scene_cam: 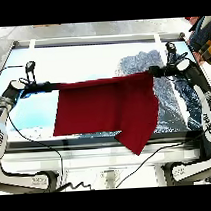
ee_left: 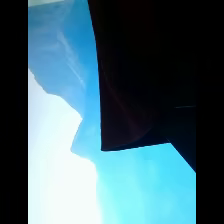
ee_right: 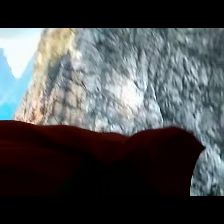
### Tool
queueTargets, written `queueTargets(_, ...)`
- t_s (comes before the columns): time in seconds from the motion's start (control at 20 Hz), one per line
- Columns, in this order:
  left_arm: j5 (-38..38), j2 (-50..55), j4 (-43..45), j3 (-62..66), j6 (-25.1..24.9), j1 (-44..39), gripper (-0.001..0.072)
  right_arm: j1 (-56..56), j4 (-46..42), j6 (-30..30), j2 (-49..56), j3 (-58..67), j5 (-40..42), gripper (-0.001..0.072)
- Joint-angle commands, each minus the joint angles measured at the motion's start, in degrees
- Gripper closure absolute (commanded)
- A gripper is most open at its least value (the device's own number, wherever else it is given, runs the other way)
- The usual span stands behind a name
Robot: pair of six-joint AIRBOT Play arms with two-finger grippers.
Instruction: Fold the clothes and pants, and hang the long-sleeved shirts on hangers.
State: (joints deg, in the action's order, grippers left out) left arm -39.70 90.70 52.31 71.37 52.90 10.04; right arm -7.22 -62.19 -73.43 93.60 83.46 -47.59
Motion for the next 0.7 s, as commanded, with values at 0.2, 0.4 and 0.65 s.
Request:
queueTargets(0.2, -14.43, 1.53, 13.4, -0.02, 11.65, -0.11, 0.0692, -2.84, -8.57, -4.57, 2.58, -0.44, -26.6, 0.0697)
queueTargets(0.4, -15.65, 4.74, 11.91, -0.02, 14.03, -0.7, 0.0691, -2.73, -8.35, -6.19, 4.13, -5.11, -26.47, 0.0695)
queueTargets(0.65, -16.7, 5.7, 8.5, 0.57, 13.79, -1.84, 0.0617, -2.75, -7.04, -6.93, 3.91, -4.37, -25.66, 0.0248)
